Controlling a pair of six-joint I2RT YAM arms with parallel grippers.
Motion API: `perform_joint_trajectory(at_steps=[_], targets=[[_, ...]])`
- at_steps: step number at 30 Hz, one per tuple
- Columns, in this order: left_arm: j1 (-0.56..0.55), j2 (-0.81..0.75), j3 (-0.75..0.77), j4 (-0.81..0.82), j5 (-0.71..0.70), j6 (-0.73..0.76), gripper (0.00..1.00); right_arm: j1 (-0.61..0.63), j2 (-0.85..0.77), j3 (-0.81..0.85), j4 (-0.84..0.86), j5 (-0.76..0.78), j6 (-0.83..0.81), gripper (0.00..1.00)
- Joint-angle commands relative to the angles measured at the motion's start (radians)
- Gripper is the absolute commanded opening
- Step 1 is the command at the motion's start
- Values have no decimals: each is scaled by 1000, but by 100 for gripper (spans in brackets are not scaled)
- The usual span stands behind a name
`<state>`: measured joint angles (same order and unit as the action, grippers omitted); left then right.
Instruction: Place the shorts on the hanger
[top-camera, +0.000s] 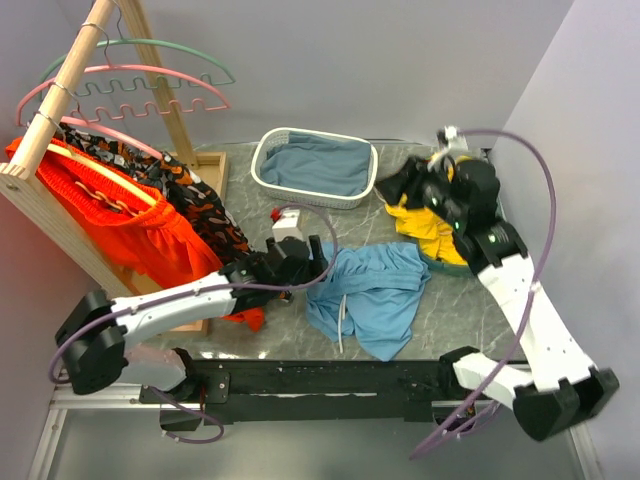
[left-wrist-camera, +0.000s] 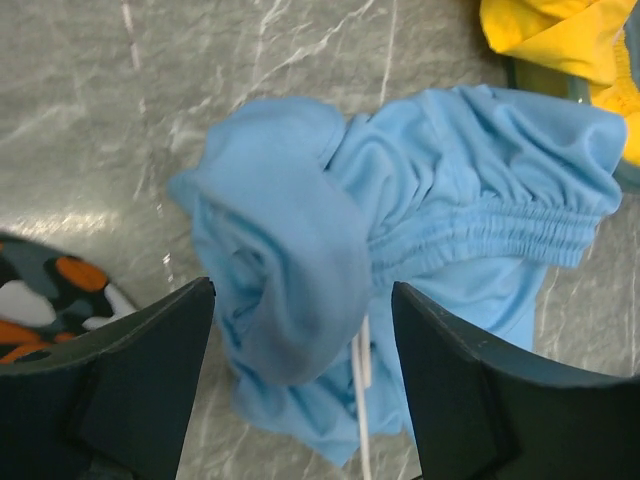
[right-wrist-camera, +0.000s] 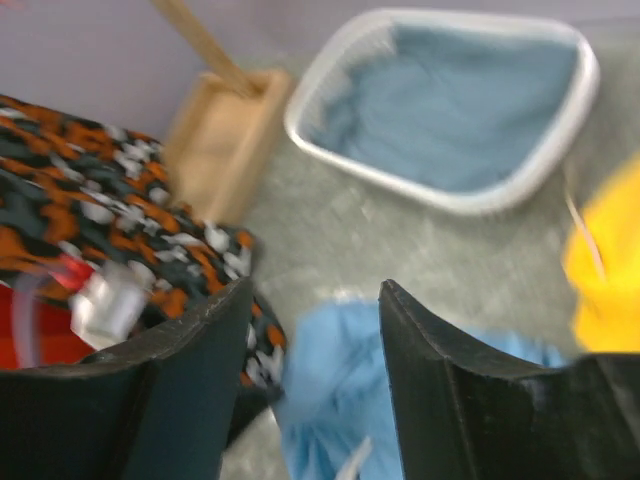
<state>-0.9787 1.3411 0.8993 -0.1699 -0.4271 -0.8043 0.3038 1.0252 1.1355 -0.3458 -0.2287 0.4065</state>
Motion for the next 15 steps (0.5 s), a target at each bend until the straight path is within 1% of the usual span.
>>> perform_joint_trajectory(at_steps=[1, 3, 4, 6, 7, 8, 10, 11, 13, 14, 15], targets=[[3, -103, -43, 14, -53, -59, 77, 27, 172, 199, 175, -109, -103, 59], [3, -109, -30, 4, -102, -58, 76, 49, 211, 259, 189, -101, -98, 57], [3, -111, -14, -9, -167, -73, 76, 57, 234, 270, 197, -92, -94, 57], [3, -97, 68, -43, -225, -73, 75, 58, 242, 256, 209, -38, -63, 57], [3, -88, 110, -57, -286, -61, 75, 58, 236, 242, 218, -9, -48, 57], [3, -76, 204, -81, -315, -52, 75, 58, 230, 206, 218, 18, -29, 57], [5, -17, 312, -115, -416, -26, 75, 57, 199, 163, 206, 119, -17, 57], [11, 9, 429, -141, -450, -23, 75, 55, 185, 109, 200, 152, 20, 57], [29, 101, 548, -209, -492, -7, 74, 52, 155, 48, 214, 154, 63, 57], [50, 131, 657, -226, -525, -3, 74, 51, 147, -6, 220, 144, 89, 57], [63, 189, 708, -232, -538, 11, 74, 51, 141, -32, 225, 132, 103, 57]])
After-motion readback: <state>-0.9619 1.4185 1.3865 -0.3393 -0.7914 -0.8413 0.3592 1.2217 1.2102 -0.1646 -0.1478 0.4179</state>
